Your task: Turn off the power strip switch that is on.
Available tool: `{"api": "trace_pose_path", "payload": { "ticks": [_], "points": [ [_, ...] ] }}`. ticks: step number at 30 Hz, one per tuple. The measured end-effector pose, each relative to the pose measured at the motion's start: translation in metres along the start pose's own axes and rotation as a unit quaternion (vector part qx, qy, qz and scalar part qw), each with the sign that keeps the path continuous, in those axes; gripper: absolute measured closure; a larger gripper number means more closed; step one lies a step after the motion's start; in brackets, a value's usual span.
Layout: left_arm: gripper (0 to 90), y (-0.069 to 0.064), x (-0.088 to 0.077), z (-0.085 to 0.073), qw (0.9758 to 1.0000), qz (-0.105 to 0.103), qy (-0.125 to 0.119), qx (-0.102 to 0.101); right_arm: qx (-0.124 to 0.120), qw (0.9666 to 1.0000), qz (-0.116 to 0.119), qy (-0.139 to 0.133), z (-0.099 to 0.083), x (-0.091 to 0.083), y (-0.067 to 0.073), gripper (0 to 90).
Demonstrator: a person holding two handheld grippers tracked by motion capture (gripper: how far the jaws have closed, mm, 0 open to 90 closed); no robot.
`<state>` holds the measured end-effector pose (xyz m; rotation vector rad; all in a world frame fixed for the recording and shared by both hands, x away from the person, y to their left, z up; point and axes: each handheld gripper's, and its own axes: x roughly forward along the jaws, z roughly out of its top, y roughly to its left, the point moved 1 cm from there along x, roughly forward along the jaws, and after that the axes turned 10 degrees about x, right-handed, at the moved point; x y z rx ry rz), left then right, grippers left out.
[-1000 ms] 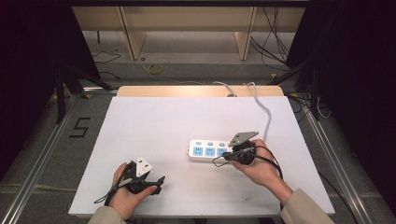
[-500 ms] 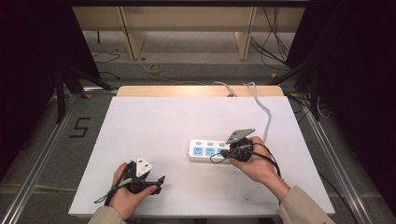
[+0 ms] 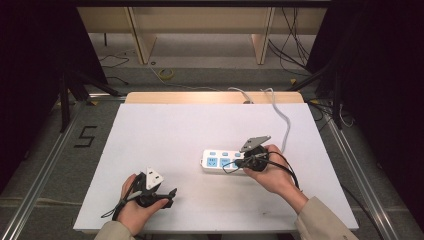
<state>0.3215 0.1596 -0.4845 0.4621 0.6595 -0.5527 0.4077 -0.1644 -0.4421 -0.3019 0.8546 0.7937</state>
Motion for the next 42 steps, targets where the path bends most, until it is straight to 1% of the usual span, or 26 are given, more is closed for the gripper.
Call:
{"api": "trace_pose_path", "payload": {
  "ticks": [13, 17, 20, 21, 23, 24, 27, 29, 30, 31, 32, 36, 39, 42],
  "points": [
    [16.4, 0.0, -0.001, 0.0, 1.0, 0.001, 0.0, 0.0, 0.001, 1.0, -0.001, 0.0, 0.006, 0.002, 0.002, 90.0],
    [16.4, 0.0, 0.0, 0.0, 1.0, 0.001, -0.001, -0.001, -0.005, 1.0, -0.003, 0.002, 0.009, 0.003, 0.002, 90.0],
    [16.4, 0.0, 0.0, 0.001, 1.0, 0.0, 0.0, 0.0, -0.001, 1.0, -0.004, 0.002, 0.012, 0.004, 0.002, 90.0],
    [16.4, 0.0, 0.0, 0.001, 1.0, 0.0, -0.001, 0.0, -0.005, 1.0, -0.005, 0.004, 0.012, 0.004, 0.002, 90.0],
    [16.4, 0.0, 0.0, 0.001, 1.0, 0.0, -0.001, 0.0, -0.003, 1.0, -0.004, 0.004, 0.013, 0.005, 0.003, 90.0],
    [16.4, 0.0, 0.0, 0.001, 1.0, 0.0, -0.001, 0.001, -0.009, 0.9999, -0.004, 0.005, 0.014, 0.005, 0.002, 90.0],
    [16.4, 0.0, 0.0, 0.001, 1.0, 0.0, -0.001, 0.0, -0.004, 0.9999, -0.005, 0.009, 0.015, 0.007, 0.003, 90.0],
    [16.4, 0.0, 0.0, 0.001, 1.0, 0.0, -0.001, 0.0, -0.007, 0.9999, -0.003, 0.009, 0.016, 0.007, 0.002, 90.0],
    [16.4, 0.0, 0.0, 0.001, 1.0, 0.0, -0.001, 0.0, -0.003, 0.9999, -0.004, 0.011, 0.016, 0.007, 0.003, 90.0],
    [16.4, 0.0, 0.0, 0.001, 1.0, 0.0, -0.001, 0.0, -0.007, 0.9999, -0.004, 0.011, 0.017, 0.008, 0.002, 90.0],
    [16.4, 0.0, -0.001, 0.001, 1.0, 0.0, -0.001, 0.0, -0.003, 0.9999, -0.004, 0.012, 0.018, 0.008, 0.003, 90.0],
    [16.5, 0.0, -0.001, 0.001, 1.0, 0.001, -0.002, 0.0, -0.009, 0.9999, -0.003, 0.013, 0.02, 0.008, 0.002, 90.0],
    [16.5, 0.0, -0.001, 0.001, 1.0, 0.001, -0.002, 0.0, -0.005, 0.9998, -0.005, 0.016, 0.021, 0.009, 0.002, 90.0],
    [16.5, 0.0, -0.001, 0.001, 1.0, 0.001, -0.002, 0.0, -0.009, 0.9998, -0.004, 0.019, 0.023, 0.01, 0.001, 90.0]
  ]
}}
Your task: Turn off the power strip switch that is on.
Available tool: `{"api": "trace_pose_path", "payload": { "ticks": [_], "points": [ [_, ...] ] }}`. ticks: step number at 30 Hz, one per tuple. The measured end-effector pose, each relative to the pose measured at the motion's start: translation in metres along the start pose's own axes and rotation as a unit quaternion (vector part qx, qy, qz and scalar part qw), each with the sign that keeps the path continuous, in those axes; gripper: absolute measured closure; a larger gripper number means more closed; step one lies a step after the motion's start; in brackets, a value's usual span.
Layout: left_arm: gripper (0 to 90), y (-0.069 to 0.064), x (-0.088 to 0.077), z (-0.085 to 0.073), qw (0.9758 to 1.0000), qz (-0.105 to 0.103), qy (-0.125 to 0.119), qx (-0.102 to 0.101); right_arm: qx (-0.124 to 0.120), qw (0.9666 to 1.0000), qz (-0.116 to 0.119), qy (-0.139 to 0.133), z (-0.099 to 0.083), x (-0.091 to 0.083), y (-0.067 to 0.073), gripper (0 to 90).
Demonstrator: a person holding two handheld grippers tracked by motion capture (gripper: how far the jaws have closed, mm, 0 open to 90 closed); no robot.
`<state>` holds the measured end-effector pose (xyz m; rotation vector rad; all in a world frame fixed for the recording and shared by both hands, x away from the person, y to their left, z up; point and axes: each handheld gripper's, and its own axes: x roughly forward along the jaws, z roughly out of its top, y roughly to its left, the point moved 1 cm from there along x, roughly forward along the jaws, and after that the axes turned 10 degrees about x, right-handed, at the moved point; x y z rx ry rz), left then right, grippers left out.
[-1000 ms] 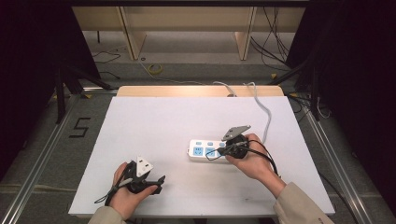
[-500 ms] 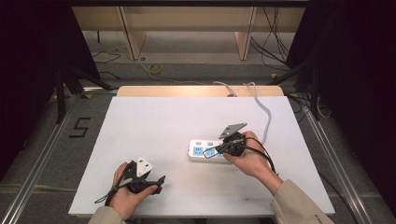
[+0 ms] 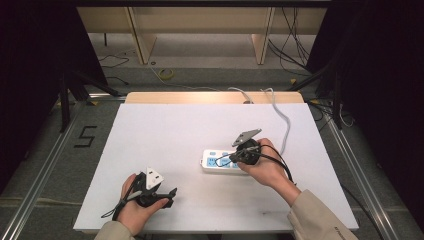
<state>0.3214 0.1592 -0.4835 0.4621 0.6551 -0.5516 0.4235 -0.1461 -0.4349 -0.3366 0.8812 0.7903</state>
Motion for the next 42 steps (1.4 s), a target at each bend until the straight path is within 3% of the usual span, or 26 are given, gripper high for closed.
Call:
{"api": "trace_pose_path", "payload": {
  "ticks": [18, 42],
  "points": [
    [16.5, 0.0, 0.0, 0.0, 1.0, 0.0, -0.001, -0.001, 0.007, 1.0, 0.0, 0.007, 0.008, 0.006, -0.001, 90.0],
    [16.5, 0.0, 0.0, 0.0, 1.0, 0.0, -0.001, -0.001, -0.004, 0.9998, -0.003, 0.02, 0.019, 0.011, -0.002, 90.0]
  ]
}}
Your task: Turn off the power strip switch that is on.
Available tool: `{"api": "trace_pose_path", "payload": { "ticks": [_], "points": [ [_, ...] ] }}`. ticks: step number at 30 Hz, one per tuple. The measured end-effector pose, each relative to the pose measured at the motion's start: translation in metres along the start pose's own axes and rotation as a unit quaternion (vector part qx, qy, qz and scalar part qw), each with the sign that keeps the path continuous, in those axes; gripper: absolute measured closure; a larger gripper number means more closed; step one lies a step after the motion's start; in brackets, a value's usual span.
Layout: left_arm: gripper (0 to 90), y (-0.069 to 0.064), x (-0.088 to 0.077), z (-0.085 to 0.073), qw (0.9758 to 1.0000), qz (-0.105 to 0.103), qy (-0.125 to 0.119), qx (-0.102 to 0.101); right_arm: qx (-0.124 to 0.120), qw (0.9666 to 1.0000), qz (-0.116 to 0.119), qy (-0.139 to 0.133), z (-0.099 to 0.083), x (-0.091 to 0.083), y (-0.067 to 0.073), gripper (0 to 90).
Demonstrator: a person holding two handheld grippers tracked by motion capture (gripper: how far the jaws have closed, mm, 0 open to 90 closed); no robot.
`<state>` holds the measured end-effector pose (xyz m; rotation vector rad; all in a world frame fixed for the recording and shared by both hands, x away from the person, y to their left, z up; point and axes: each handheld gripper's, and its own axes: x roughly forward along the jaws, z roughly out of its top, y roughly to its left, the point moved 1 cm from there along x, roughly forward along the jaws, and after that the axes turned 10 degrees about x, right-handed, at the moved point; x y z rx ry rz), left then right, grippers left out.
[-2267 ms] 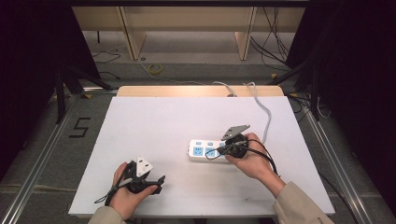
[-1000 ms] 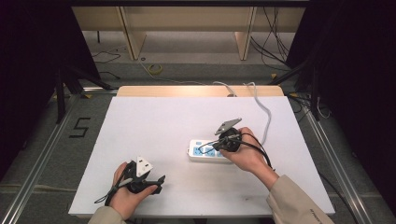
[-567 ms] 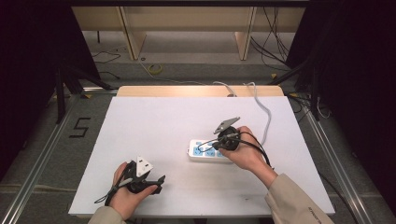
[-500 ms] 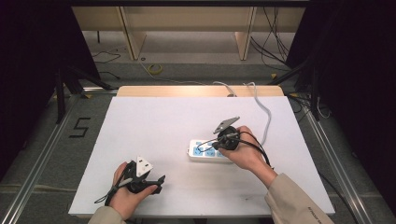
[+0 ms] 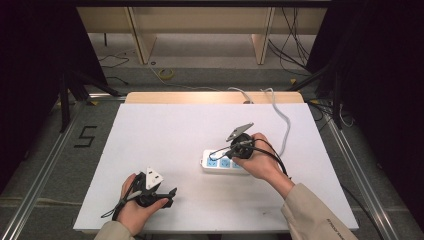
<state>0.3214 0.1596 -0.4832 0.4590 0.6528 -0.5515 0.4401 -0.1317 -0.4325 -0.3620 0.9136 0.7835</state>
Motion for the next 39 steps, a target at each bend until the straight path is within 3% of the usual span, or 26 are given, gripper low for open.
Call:
{"api": "trace_pose_path", "payload": {
  "ticks": [8, 9, 39],
  "points": [
    [16.5, 0.0, 0.0, 0.0, 1.0, 0.0, 0.001, 0.001, 0.008, 1.0, -0.003, 0.001, 0.004, 0.001, 0.0, 90.0],
    [16.5, 0.0, 0.0, 0.0, 1.0, 0.0, 0.001, 0.002, 0.0, 1.0, -0.002, 0.005, 0.004, 0.001, -0.001, 90.0],
    [16.5, 0.0, 0.0, 0.0, 1.0, -0.001, 0.0, 0.001, 0.003, 0.9998, -0.003, 0.019, 0.016, 0.011, -0.004, 90.0]
  ]
}}
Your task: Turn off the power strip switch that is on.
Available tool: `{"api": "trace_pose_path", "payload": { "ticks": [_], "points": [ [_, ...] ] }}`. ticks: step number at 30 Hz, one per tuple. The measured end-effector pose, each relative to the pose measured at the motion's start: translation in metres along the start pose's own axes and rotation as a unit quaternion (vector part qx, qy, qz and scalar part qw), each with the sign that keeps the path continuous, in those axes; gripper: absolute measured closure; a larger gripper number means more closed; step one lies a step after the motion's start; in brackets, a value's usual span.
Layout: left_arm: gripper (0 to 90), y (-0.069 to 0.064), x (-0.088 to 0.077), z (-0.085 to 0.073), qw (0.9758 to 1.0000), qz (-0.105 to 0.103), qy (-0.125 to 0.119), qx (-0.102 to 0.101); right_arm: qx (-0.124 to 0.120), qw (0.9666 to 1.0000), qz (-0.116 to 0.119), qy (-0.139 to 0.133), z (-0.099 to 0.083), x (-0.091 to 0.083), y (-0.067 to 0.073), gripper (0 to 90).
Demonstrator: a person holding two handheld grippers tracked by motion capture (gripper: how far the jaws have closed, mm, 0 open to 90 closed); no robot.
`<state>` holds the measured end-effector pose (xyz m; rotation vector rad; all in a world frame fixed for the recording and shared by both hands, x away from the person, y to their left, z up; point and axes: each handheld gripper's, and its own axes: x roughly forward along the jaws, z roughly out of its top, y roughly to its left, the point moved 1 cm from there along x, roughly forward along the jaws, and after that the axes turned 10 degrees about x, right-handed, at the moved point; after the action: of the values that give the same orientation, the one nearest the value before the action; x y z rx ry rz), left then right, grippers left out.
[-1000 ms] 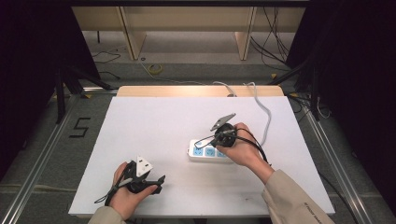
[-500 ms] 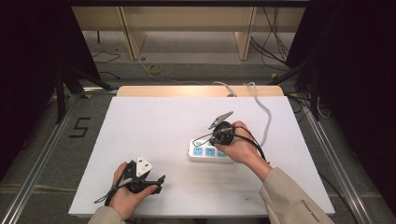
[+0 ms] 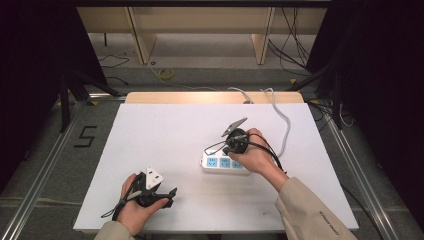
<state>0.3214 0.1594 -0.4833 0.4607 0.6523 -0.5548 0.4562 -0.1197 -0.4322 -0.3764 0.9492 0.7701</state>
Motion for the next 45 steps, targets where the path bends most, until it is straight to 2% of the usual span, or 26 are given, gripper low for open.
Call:
{"api": "trace_pose_path", "payload": {
  "ticks": [22, 28, 45],
  "points": [
    [16.6, 0.0, 0.0, 0.0, 1.0, -0.002, 0.001, 0.0, 0.007, 0.9999, 0.007, 0.012, 0.014, 0.01, 0.003, 90.0],
    [16.6, 0.0, 0.001, 0.0, 1.0, -0.002, 0.001, 0.001, 0.0, 0.9999, 0.008, 0.013, 0.019, 0.014, 0.004, 90.0],
    [16.6, -0.001, 0.001, 0.0, 1.0, -0.002, 0.001, 0.002, 0.004, 0.9997, 0.011, 0.021, 0.023, 0.021, 0.004, 90.0]
  ]
}}
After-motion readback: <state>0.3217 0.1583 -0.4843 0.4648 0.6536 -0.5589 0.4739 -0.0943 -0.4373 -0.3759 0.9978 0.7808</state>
